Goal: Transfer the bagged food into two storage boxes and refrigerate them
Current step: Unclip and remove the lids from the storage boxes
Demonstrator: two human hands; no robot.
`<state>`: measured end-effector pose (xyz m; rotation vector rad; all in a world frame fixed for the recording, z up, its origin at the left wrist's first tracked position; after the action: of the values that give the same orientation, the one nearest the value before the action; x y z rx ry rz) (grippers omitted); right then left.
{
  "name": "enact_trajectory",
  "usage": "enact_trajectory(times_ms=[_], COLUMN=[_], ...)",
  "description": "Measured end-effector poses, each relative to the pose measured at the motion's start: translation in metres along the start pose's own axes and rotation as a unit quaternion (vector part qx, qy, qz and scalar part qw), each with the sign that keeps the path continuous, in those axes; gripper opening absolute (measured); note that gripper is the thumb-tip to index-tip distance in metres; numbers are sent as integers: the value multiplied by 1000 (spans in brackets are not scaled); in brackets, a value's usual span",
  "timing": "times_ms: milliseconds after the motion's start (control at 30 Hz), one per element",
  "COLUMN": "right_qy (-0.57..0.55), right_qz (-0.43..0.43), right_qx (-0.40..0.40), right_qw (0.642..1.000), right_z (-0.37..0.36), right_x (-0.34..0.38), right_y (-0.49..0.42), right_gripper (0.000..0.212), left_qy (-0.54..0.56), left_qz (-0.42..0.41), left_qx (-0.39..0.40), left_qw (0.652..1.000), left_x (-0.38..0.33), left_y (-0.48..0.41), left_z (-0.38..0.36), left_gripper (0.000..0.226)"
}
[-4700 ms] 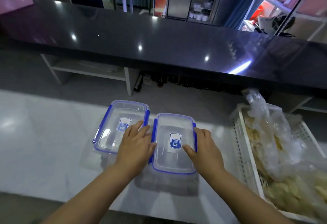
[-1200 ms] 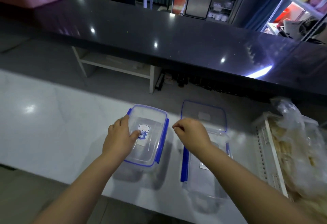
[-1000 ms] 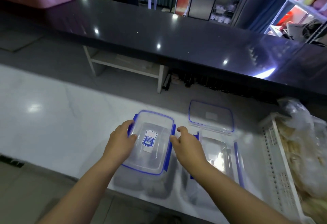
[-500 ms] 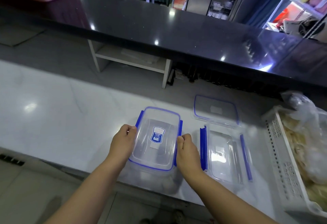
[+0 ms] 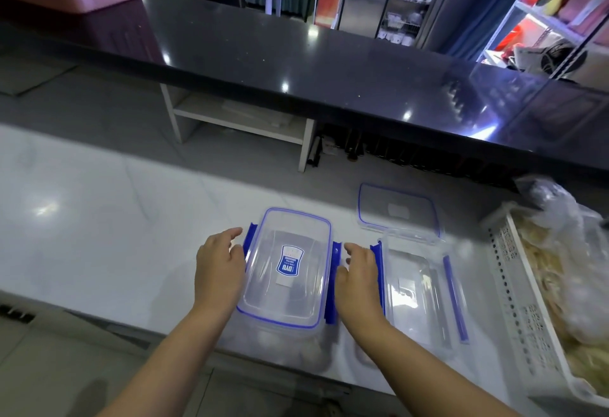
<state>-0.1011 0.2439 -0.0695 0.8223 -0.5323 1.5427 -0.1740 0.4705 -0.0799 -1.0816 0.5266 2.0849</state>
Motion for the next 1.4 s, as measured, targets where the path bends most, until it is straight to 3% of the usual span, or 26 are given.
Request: enact_trajectory(times_ms=[133, 267, 367, 433, 500, 567, 633, 700, 800, 900, 1100, 1400], right_qy=[95, 109, 72, 25, -109, -240, -290, -288, -276, -264, -137, -168], right_qz=[61, 64, 52, 62, 50, 5, -21, -9, 48, 100, 210, 234], right_qx=[10, 20, 15, 5, 16, 63, 94, 96, 84, 103, 98, 99], right_qw=[994, 992, 996, 998, 993, 969, 952, 953, 956, 954, 963, 953], right_z=[-2, -5, 1, 9, 20, 27, 34, 45, 60, 62, 55, 39], right_x=[6, 8, 14, 24, 39, 54, 69, 85, 104, 117, 142, 154], right_y=[1, -1, -3, -5, -11, -22, -37, -54, -73, -84, -100, -107], right_gripper=[24, 25, 26, 26, 26, 26, 24, 21, 16, 16, 16, 14], left_qy=[-28, 35, 105, 137, 157, 194, 216, 181, 20, -123, -100, -102], left_qz=[-48, 46, 75, 87, 91, 75, 36, 2, -26, -44, -56, -62], left_qx=[46, 135, 148, 150, 141, 138, 138, 135, 133, 169, 189, 150], left_qw=[997, 989, 980, 975, 973, 968, 966, 974, 991, 977, 975, 981], left_x=[-14, -20, -34, -45, -52, -61, -68, -68, -54, -36, -30, -28], left_y=[3, 8, 12, 12, 7, -2, -13, -23, -36, -41, -38, -29], left_z=[-10, -19, -17, -14, -12, -12, -17, -22, -33, -46, -49, -37], left_gripper=[29, 42, 22, 18, 23, 33, 36, 39, 47, 54, 47, 32])
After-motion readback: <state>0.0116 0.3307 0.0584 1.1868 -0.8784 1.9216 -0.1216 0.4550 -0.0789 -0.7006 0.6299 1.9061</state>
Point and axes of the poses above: each hand's wrist, its own y-axis away from the middle knuckle, its own z-axis out of the back of the hand, x = y × z, the point moved 6 cm from there along -y, towards the middle knuckle, and after that the axes turned 3 degrees about x, right-handed, at the moved point
